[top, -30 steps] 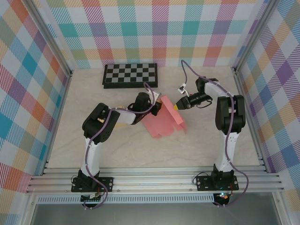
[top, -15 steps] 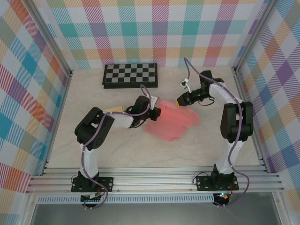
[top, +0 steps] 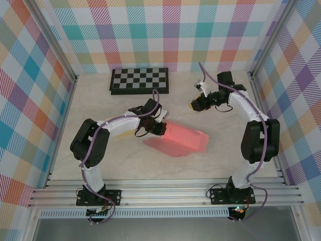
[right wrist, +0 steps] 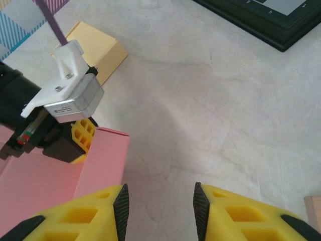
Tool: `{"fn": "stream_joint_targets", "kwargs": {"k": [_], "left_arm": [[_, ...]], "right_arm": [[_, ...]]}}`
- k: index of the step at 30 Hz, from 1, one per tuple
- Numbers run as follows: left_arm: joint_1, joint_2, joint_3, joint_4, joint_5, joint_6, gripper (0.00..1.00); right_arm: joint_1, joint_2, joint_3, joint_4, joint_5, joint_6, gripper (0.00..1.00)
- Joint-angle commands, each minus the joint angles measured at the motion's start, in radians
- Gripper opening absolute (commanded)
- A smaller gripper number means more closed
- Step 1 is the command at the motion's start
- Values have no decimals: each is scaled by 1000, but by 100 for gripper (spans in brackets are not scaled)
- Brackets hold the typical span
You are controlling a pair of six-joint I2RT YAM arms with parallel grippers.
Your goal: Fold the paper box
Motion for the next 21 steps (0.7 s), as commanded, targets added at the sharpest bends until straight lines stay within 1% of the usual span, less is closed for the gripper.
{"fn": "stream_joint_targets", "kwargs": {"k": [1, 3, 6, 8, 10, 13, 17, 19, 21], "left_arm": [[-3, -15, 68, -390, -13, 87, 0], [-5, -25, 120, -482, -55, 112, 0], [-5, -38, 201, -595, -179, 118, 0], [-5, -48, 232, -628, -228, 115, 0], [-10, -60, 253, -652, -296, 102, 0], [-28, -83, 250, -657, -398, 89, 0], [-69, -133, 201, -591, -536, 98, 0], [-87, -163, 169, -536, -570, 99, 0], [-91, -180, 139, -494, -581, 97, 0]], "right_arm": [[39, -96, -94, 60, 12, 14, 41], [64, -122, -163, 92, 19, 15, 41], [146, -169, -265, 156, 75, -11, 41], [221, -209, -340, 233, 132, -53, 41], [264, -241, -402, 331, 131, -74, 41], [271, -241, -403, 381, 85, -43, 40], [310, -198, -384, 358, 117, -52, 38], [330, -183, -395, 360, 115, -58, 38], [353, -179, -417, 391, 95, -50, 38]]}}
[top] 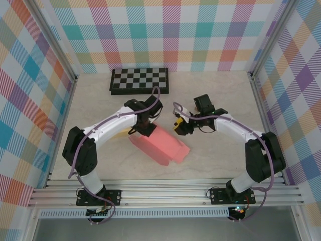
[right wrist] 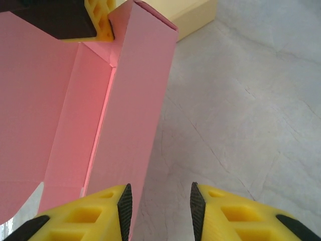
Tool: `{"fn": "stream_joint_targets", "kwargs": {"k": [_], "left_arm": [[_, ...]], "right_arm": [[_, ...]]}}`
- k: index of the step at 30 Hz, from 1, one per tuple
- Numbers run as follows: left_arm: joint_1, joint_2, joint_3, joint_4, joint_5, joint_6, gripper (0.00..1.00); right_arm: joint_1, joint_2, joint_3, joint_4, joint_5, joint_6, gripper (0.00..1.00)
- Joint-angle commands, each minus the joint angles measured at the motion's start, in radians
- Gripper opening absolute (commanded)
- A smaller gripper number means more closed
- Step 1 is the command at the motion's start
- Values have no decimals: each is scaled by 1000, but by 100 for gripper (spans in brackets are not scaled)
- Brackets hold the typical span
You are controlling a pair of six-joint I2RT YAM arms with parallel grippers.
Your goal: Fold the paper box
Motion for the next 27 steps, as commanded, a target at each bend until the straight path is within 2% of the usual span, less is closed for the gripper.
{"fn": "stream_joint_targets", "kwargs": {"k": [1, 8, 12, 15, 17, 22, 27], "left_arm": [[-15, -51, -42, 62, -90, 5, 0], [-15, -5, -42, 40, -116, -32, 0], [-15, -65, -113, 155, -58, -38, 0], [-15, -125, -191, 290, -9, -57, 0], [-15, -131, -220, 330, -27, -95, 0], [-13, -56, -193, 306, -60, -218, 0], [-10, -73, -273, 446, -7, -198, 3]], "right_arm": [[41, 17, -20, 73, -36, 0, 38], [98, 33, -99, 231, 14, 78, 39], [110, 93, -80, 219, 31, 85, 37], [115, 117, -80, 225, 11, 96, 28], [132, 114, -90, 241, 55, 99, 25], [205, 108, -118, 276, 247, 72, 16], [223, 97, -156, 332, 258, 93, 14]]}}
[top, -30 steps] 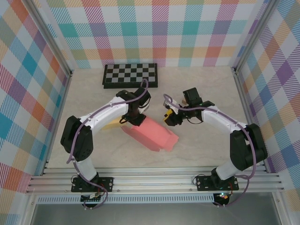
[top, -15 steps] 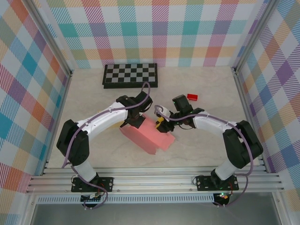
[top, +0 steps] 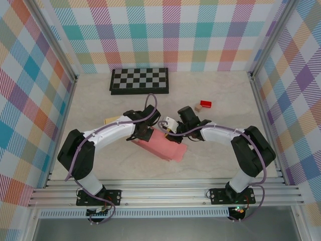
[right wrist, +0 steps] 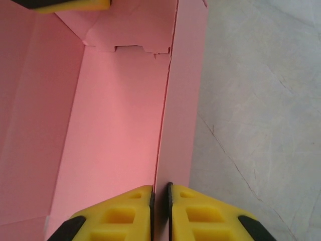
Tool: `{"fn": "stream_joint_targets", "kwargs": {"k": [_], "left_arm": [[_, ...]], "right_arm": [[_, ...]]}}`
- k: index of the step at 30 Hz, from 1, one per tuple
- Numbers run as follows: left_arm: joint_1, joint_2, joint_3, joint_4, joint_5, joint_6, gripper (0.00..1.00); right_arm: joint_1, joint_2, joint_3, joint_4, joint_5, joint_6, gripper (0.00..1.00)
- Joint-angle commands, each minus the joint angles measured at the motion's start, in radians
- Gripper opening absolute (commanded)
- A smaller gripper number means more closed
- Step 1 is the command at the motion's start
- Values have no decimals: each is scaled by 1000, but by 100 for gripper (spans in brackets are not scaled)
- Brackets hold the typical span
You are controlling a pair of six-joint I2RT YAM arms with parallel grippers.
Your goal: Fold the paper box
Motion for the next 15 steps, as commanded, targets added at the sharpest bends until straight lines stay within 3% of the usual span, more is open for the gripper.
{"fn": "stream_joint_targets", "kwargs": {"k": [1, 7, 13, 15], "left_arm": [[7, -24, -49, 229, 93, -19, 4], [55, -29, -121, 330, 192, -1, 24], [91, -12, -132, 352, 254, -69, 28], [91, 4, -128, 354, 264, -82, 33]], "right_arm": [[32, -7, -31, 41, -17, 16, 13], [38, 6, -42, 46, -25, 46, 7], [41, 1, -53, 51, -8, 48, 3], [41, 2, -53, 52, -9, 46, 3]]}}
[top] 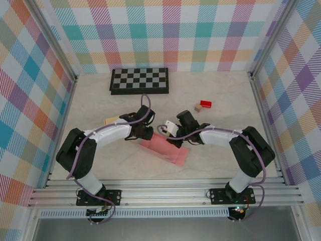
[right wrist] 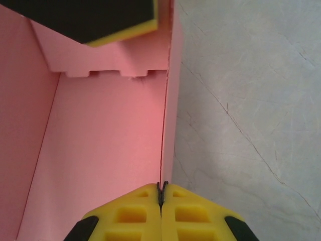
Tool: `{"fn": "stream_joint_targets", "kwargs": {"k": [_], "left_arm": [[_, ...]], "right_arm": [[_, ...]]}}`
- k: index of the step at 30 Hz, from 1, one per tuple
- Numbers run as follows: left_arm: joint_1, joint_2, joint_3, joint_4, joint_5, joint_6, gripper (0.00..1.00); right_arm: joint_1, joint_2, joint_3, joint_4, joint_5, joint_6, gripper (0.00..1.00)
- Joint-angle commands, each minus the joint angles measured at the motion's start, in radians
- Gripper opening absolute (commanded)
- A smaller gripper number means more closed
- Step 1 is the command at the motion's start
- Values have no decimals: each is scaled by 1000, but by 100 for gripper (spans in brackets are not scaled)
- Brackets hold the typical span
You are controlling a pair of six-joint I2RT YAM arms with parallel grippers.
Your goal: Fold the paper box
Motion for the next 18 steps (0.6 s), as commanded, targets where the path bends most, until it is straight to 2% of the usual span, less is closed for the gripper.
{"fn": "stream_joint_targets", "kwargs": {"k": [1, 12, 13, 14, 15, 16, 18], "left_arm": [[6, 18, -1, 59, 49, -47, 34], [1, 124, 45, -149, -10, -54, 34], [0, 126, 44, -155, -8, -54, 26], [-1, 126, 40, -157, -5, -59, 12], [-2, 128, 38, -153, -1, -62, 4], [-5, 125, 35, -149, 0, -66, 0], [-8, 123, 34, -132, 9, -76, 0]], "right_arm": [[16, 4, -6, 30, -46, 10, 2], [20, -2, -7, 22, -25, 20, 2], [20, -2, -7, 23, -18, 24, 1], [19, -3, -8, 27, -8, 29, 1], [19, -3, -8, 30, 0, 33, 0], [20, -5, -8, 33, 6, 39, 0], [20, -9, -10, 43, 18, 52, 0]]}}
